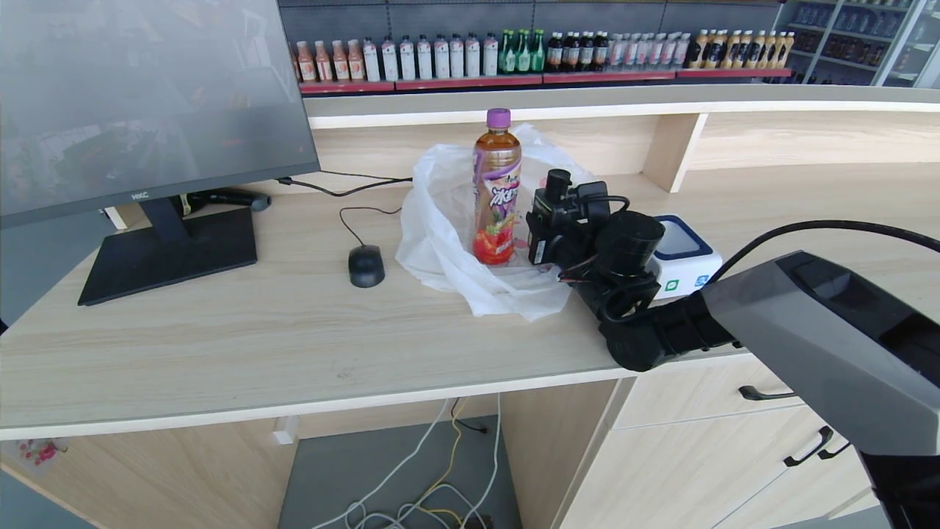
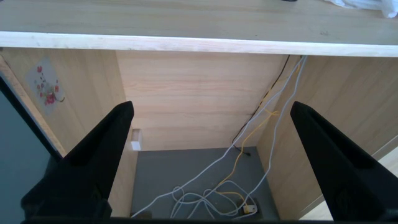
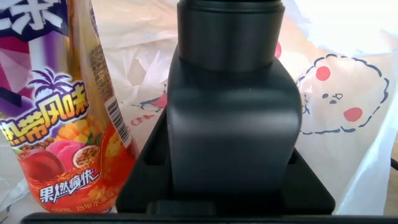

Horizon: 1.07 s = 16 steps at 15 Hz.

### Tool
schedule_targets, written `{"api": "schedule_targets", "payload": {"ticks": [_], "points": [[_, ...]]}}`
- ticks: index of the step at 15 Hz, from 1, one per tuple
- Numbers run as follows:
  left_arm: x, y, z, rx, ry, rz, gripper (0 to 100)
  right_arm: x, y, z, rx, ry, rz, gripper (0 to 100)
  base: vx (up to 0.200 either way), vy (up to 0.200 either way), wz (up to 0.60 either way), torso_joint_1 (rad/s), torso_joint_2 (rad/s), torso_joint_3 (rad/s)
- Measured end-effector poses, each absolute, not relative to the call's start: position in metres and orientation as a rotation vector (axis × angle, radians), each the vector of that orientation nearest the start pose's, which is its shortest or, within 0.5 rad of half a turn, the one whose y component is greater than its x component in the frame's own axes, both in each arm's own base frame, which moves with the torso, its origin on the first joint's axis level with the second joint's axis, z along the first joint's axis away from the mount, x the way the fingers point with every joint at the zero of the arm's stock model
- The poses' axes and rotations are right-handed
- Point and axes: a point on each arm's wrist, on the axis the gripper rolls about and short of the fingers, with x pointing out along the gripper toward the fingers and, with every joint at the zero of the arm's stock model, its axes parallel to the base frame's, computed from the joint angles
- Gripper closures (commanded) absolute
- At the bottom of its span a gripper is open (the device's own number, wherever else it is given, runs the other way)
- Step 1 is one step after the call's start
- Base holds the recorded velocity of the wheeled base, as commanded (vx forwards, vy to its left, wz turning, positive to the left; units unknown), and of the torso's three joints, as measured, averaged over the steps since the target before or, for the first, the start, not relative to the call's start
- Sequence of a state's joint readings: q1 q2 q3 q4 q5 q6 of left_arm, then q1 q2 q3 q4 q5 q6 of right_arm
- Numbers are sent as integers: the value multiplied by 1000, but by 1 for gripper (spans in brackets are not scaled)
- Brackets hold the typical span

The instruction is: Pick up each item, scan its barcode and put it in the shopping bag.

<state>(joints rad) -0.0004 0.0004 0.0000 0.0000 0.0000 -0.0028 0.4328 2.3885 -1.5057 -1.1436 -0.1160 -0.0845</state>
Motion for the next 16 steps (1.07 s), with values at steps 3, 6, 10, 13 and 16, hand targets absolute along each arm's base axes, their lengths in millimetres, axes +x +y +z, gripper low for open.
{"api": "schedule_targets", "payload": {"ticks": [3,6,10,13,16], "points": [[-23,0,75,-3,0,-1,0,444,202,143,-14,-262,303,100,0,0,0,0,0,0],[-23,0,75,-3,0,0,0,443,202,146,-17,-262,305,100,0,0,0,0,0,0],[-23,0,75,-3,0,0,0,441,202,147,-8,-270,310,0,0,0,0,0,0,0],[-23,0,75,-3,0,0,0,439,201,151,10,-315,306,0,0,0,0,0,0,0],[-23,0,75,-3,0,0,0,434,199,157,24,-354,310,0,0,0,0,0,0,0]]}}
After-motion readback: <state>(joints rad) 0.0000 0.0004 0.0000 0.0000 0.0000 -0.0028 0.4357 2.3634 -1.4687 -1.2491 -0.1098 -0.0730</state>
